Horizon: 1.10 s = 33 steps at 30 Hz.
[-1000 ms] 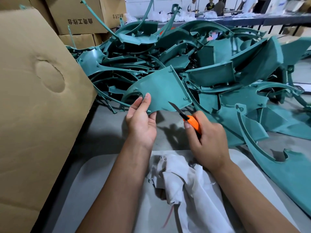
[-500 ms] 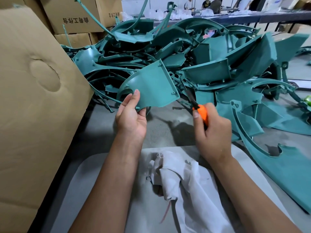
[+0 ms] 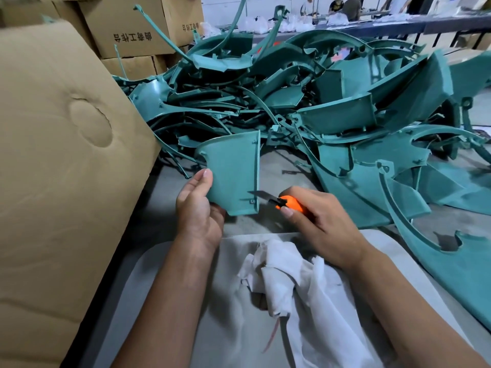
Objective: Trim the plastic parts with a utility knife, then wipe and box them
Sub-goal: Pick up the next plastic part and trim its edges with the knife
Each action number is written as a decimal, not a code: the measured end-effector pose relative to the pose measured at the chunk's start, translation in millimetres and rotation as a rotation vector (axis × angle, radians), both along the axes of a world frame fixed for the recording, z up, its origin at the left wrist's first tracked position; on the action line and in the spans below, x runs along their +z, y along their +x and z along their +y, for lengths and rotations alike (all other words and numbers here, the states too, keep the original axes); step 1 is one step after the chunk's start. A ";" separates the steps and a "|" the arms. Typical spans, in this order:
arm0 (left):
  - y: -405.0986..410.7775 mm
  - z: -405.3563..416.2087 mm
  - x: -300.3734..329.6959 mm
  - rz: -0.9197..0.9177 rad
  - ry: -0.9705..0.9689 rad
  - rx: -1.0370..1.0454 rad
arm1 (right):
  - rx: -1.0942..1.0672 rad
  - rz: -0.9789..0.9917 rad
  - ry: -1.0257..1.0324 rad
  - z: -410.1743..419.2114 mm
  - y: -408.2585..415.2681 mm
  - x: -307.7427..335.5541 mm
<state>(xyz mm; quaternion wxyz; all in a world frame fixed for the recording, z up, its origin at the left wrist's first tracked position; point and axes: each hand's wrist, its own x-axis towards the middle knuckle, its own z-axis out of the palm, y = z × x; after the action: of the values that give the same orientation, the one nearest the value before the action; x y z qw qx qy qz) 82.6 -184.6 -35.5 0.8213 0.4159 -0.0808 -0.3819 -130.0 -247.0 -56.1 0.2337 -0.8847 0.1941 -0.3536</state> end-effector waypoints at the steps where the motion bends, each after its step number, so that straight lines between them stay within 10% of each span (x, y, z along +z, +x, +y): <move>1: -0.6 -0.6 0.6 0.003 -0.008 -0.001 | 0.020 0.019 0.007 0.5 0.4 0.2; 19: 12.9 30.3 4.6 -0.325 -0.074 -0.420 | -0.570 -0.225 0.038 -10.1 -9.6 4.0; 33: 50.1 47.2 -2.7 -0.327 -0.297 -0.615 | -0.343 -0.407 0.144 3.2 -5.6 11.7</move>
<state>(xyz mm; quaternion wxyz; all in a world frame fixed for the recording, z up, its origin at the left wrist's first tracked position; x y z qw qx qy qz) 132.7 -137.4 -38.2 0.6960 0.3041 -0.3864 -0.5232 -135.6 -243.9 -44.4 0.2667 -0.7310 0.3145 -0.5436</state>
